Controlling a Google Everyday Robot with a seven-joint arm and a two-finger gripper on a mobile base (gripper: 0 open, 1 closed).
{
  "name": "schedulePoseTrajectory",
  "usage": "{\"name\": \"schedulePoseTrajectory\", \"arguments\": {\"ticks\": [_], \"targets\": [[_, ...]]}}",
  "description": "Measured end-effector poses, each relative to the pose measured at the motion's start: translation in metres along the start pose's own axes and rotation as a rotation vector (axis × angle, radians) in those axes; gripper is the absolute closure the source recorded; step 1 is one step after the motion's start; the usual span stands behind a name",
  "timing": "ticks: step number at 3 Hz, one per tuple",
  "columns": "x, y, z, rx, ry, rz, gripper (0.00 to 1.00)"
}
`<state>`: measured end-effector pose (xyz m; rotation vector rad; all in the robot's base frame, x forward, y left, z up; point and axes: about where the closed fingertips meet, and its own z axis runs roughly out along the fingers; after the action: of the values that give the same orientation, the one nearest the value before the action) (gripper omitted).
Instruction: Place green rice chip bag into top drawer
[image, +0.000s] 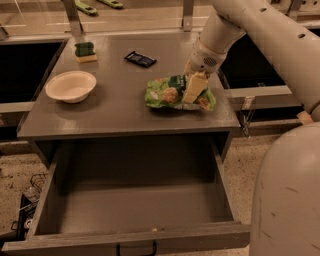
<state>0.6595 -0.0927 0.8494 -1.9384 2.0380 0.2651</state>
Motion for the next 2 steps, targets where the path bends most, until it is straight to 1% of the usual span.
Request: {"name": "schedulePoseTrajectory", "arguments": {"ticks": [1,2], "targets": [[0.0,0.0,0.0,0.0,0.0,0.0,0.85],[0.0,0.0,0.0,0.0,0.0,0.0,1.0]]}}
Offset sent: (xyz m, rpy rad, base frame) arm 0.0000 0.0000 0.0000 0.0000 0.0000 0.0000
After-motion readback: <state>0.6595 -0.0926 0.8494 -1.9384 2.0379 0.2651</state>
